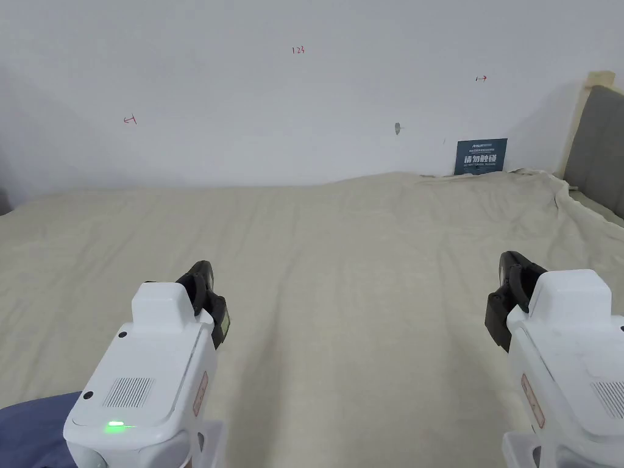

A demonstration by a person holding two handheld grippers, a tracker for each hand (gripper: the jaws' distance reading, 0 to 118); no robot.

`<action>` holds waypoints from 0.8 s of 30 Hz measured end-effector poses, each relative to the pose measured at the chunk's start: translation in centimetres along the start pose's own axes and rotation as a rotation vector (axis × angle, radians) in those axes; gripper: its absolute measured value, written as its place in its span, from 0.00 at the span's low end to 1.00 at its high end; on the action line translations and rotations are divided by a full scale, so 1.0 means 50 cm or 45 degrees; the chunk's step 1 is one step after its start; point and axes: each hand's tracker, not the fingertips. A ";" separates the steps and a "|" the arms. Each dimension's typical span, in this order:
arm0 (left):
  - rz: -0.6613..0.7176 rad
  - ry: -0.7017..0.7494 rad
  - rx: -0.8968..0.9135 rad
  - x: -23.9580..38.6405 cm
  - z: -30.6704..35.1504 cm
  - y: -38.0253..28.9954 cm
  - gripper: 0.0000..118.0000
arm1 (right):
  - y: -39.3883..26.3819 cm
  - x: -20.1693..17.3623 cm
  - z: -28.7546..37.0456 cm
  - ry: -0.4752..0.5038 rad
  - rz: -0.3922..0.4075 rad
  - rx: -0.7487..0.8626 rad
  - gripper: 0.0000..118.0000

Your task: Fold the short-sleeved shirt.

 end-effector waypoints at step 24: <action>0.017 -0.003 -0.002 -0.008 0.001 -0.002 0.00 | 0.003 -0.008 0.003 -0.003 0.013 0.007 0.00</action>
